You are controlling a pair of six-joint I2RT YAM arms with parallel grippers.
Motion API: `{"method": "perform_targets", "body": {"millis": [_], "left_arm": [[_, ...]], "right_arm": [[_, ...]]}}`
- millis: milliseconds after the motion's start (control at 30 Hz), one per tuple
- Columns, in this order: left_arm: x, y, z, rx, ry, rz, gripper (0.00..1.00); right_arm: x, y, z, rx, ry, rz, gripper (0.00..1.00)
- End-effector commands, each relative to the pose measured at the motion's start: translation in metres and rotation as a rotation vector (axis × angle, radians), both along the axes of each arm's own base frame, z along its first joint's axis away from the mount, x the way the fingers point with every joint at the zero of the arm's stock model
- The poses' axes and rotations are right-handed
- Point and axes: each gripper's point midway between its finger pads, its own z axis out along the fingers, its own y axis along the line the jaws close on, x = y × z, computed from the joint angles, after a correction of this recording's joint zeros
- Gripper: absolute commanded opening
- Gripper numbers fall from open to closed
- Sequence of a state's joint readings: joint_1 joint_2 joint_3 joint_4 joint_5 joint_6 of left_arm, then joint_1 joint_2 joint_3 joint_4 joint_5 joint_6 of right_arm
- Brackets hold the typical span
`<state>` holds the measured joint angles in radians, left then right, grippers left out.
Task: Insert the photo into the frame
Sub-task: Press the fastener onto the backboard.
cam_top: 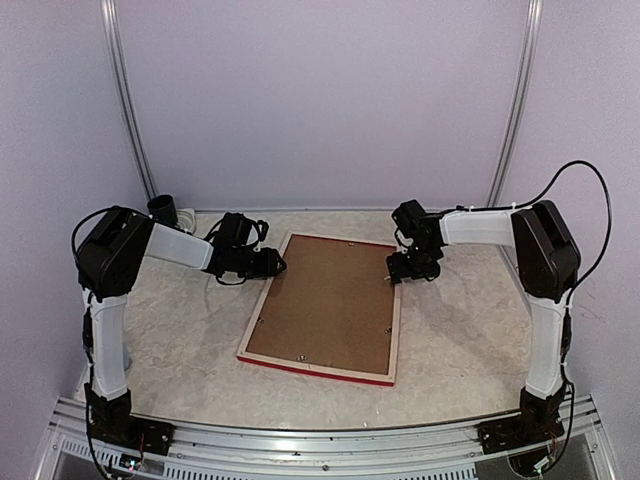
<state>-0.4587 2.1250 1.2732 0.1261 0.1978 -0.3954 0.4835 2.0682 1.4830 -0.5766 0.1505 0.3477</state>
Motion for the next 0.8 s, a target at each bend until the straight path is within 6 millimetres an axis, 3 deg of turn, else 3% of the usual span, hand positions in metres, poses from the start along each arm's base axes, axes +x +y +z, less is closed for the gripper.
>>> {"method": "perform_targets", "body": {"millis": [0, 400, 767], "left_arm": [[-0.009, 0.001, -0.008, -0.008, 0.037, -0.011, 0.54], [-0.010, -0.001, -0.012, -0.015, 0.047, -0.018, 0.53], [-0.010, 0.000, -0.012, -0.015, 0.047, -0.018, 0.54]], "right_arm": [[0.007, 0.006, -0.005, -0.018, -0.002, 0.013, 0.77], [0.017, 0.016, -0.008, -0.013, -0.004, 0.016, 0.78], [0.024, 0.011, -0.010, -0.051, -0.011, -0.010, 0.75]]}}
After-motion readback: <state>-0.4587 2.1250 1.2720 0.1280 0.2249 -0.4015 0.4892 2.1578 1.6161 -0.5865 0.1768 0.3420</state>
